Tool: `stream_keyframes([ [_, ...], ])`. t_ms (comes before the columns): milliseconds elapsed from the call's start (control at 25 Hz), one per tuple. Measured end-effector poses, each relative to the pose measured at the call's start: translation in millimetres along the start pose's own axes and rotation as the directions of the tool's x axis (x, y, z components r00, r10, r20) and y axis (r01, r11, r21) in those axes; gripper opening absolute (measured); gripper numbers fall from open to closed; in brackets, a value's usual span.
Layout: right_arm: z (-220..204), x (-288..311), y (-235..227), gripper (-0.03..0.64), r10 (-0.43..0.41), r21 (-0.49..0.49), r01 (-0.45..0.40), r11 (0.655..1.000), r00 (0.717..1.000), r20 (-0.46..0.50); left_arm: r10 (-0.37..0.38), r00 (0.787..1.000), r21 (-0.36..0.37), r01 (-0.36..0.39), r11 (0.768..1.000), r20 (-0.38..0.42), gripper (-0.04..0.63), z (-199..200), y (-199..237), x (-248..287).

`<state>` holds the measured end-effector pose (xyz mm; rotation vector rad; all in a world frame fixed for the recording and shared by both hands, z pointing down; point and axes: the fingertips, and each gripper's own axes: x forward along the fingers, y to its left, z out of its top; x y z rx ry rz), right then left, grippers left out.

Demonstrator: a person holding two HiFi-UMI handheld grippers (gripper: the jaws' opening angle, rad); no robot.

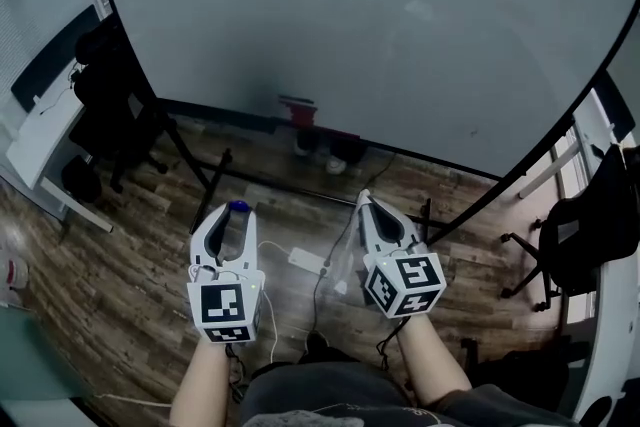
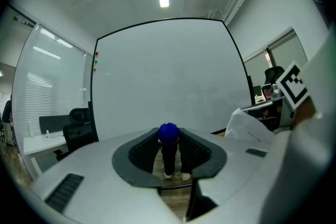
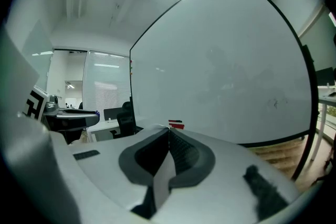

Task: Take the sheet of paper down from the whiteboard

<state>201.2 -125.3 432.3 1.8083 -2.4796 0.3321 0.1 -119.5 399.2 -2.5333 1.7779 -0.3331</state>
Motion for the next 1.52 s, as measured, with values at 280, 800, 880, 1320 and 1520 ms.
stream_keyframes([
  [280, 0, -24, 50, 0.023, 0.008, -0.012, -0.008, 1.0, 1.0, 0.001, -0.017, 1.0, -0.031, 0.017, 0.999, 0.003, 0.126, -10, 14, -47],
  [800, -14, -87, 132, 0.023, 0.039, -0.057, -0.039, 0.998, 0.999, -0.016, -0.02, 1.0, -0.052, 0.02, 0.998, 0.006, 0.126, -26, 24, -146],
  [880, -17, -98, 144, 0.023, 0.041, -0.066, -0.042, 0.997, 0.999, -0.017, -0.025, 1.0, -0.053, 0.026, 0.998, 0.006, 0.126, -29, 24, -160],
  [1320, -31, -146, 181, 0.023, 0.035, -0.086, -0.036, 0.996, 0.999, -0.019, -0.04, 0.999, -0.066, 0.039, 0.997, -0.003, 0.126, -48, 21, -223],
  [1520, -35, -160, 193, 0.023, 0.044, -0.1, -0.046, 0.994, 0.999, -0.028, -0.03, 1.0, -0.078, 0.029, 0.996, 0.001, 0.126, -49, 24, -241],
])
